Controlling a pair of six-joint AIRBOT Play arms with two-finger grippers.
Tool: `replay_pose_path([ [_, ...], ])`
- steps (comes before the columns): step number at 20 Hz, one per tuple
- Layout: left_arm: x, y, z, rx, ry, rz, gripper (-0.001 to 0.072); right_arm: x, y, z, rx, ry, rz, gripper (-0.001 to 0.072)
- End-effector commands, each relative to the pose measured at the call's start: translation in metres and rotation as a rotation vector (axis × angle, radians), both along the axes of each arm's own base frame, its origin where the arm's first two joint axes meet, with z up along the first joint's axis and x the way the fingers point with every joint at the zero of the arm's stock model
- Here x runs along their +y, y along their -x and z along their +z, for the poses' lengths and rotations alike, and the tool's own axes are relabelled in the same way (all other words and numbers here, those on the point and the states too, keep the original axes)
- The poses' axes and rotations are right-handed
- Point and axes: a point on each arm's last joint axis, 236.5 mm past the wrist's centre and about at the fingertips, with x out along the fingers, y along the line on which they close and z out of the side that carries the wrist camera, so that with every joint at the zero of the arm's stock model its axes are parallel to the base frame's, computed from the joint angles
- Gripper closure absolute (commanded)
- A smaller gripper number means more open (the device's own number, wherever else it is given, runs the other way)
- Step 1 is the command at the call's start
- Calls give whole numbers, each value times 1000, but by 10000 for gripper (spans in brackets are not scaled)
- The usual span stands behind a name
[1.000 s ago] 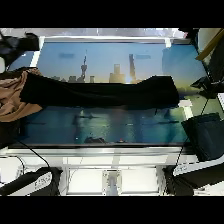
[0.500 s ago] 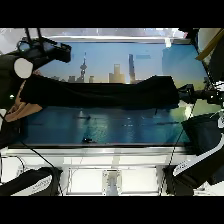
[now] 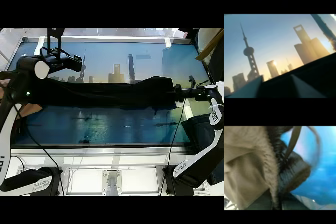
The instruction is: Fold the clothes and pants, and hang the long-sleeved shirts on hangers.
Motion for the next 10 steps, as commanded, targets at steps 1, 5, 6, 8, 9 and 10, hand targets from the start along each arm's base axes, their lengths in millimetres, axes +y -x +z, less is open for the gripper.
replay_pose_path([
  [1,-13,-4,-23,63,51,-9,661,15,-4,25,-54,-21,36,692],
  [5,-52,-8,-54,141,160,-46,697,15,-6,105,-188,12,101,692],
  [6,-69,-7,-67,169,183,-65,697,20,-5,130,-219,21,133,693],
  [8,-108,1,-107,249,194,-114,697,34,-11,173,-272,49,158,692],
  [9,-129,9,-133,305,196,-140,697,44,-17,195,-305,64,164,692],
  [10,-149,17,-157,358,202,-162,697,58,-22,214,-335,73,176,693],
])
